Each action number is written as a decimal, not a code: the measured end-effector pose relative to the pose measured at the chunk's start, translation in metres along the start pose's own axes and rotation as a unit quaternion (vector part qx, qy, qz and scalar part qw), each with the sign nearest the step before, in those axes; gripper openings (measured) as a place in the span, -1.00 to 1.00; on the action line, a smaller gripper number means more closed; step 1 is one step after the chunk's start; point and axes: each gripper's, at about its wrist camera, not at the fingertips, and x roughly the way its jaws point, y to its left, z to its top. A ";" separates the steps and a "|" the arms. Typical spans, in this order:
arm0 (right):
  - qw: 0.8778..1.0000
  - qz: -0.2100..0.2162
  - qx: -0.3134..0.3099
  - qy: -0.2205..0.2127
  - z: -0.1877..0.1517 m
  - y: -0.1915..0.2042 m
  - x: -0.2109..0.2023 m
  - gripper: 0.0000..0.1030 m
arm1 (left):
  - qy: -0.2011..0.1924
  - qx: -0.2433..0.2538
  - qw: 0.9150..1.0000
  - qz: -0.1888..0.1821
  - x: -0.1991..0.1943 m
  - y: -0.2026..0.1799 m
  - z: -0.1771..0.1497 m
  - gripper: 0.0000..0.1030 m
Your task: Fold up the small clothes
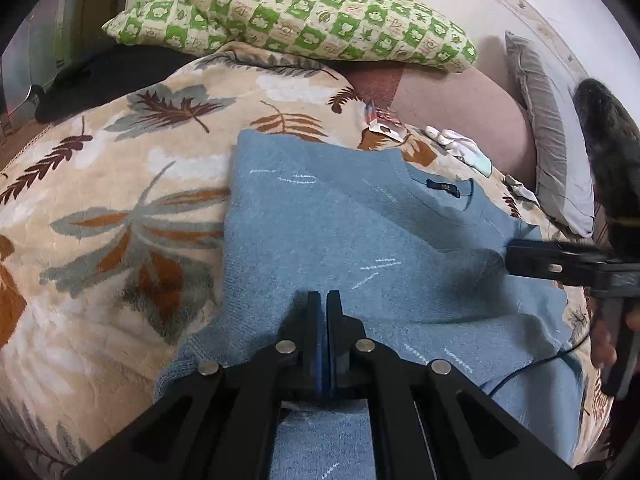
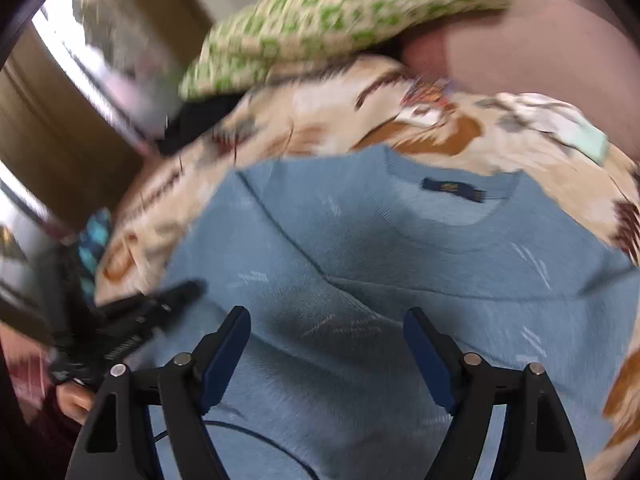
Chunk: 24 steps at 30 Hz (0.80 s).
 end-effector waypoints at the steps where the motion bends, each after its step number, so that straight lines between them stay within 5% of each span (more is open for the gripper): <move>1: 1.000 -0.010 -0.015 0.012 0.003 0.003 0.006 0.57 | 0.000 0.002 1.000 0.000 0.000 0.000 0.000 -0.97; 4: 0.996 -0.014 -0.064 0.063 0.011 0.015 0.026 0.42 | 0.001 0.002 1.000 -0.002 0.000 0.001 0.001 -0.97; 6: 0.989 -0.033 -0.093 0.106 0.011 0.021 0.040 0.17 | 0.003 -0.001 1.000 -0.004 0.001 0.002 0.002 -0.97; 8: 0.982 -0.055 -0.118 0.136 0.006 0.025 0.049 -0.38 | 0.004 -0.004 1.000 -0.005 0.001 0.003 0.003 -0.97; 11: 0.980 -0.081 -0.126 0.134 0.003 0.024 0.046 -0.62 | 0.003 -0.006 1.000 -0.004 0.001 0.002 0.003 -0.97; 24: 0.962 -0.246 -0.099 0.060 0.036 0.018 0.059 -0.82 | -0.010 -0.005 1.000 0.009 0.000 -0.001 0.002 -0.96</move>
